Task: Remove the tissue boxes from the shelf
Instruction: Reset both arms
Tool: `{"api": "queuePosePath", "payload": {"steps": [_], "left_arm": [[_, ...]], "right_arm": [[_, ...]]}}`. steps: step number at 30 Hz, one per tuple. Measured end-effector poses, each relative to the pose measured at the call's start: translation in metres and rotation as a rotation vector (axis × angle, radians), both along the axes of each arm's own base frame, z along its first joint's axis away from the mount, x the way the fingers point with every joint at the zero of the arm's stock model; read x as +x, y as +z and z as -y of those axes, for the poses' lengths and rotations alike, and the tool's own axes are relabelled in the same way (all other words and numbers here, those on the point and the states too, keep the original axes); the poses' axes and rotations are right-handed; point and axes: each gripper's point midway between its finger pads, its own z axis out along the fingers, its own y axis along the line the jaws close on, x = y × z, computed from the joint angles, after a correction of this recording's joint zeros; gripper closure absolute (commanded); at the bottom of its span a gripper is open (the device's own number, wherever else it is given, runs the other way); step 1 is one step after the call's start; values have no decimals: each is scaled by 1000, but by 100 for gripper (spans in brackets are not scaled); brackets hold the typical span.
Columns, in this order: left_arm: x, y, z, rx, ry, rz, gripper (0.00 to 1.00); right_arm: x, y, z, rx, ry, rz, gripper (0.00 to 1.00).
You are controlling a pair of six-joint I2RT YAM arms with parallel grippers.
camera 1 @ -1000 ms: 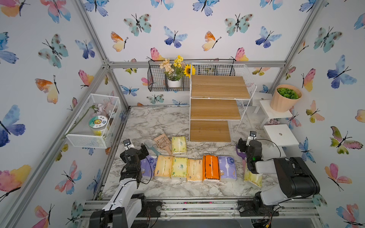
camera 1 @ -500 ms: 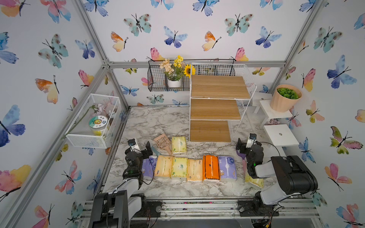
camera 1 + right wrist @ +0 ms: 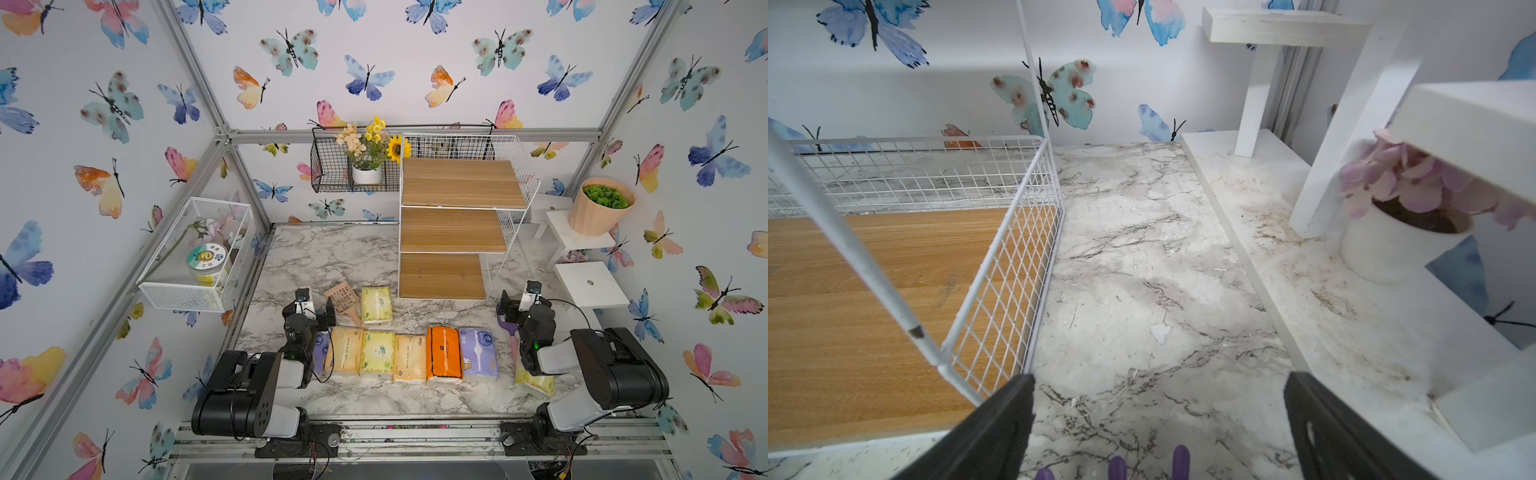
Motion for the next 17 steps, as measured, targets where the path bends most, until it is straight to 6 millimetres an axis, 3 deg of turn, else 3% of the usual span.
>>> {"api": "queuePosePath", "payload": {"steps": [17], "left_arm": [[2,0,-10,-11,52,-10,1]], "right_arm": [[0,1,0,0,-2,3,1]]}}
